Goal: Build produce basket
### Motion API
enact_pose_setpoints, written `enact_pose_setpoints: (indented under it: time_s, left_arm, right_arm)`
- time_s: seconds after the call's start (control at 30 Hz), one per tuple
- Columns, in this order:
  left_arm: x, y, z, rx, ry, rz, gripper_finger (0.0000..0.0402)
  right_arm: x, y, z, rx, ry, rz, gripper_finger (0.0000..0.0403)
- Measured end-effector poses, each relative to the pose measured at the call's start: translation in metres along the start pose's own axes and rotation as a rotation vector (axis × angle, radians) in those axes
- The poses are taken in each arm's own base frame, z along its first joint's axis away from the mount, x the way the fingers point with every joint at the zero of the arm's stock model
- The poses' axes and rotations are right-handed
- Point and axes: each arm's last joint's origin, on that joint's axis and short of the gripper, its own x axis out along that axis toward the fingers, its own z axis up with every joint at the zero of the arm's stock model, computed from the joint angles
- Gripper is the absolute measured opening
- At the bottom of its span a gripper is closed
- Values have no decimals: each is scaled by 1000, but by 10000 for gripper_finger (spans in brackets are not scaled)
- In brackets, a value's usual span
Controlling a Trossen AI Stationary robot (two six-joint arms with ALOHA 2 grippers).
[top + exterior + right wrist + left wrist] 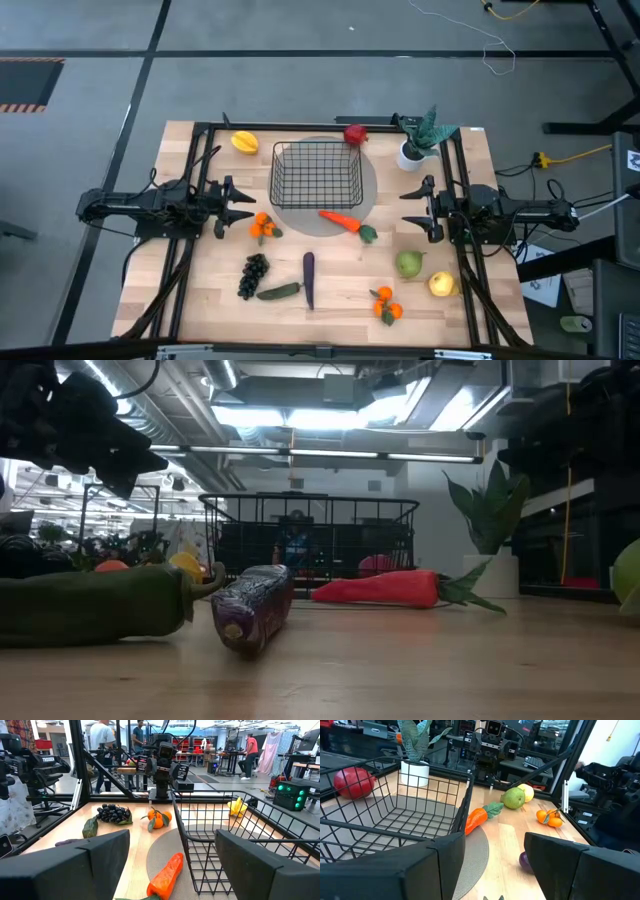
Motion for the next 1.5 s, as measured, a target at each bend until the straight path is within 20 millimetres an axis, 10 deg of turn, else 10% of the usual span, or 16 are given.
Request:
enact_pose_setpoints:
  time_s: [1.5]
  left_arm:
    - [0,0,0,0,0,0,195]
  right_arm:
    - [0,0,0,192,-2,-1,291]
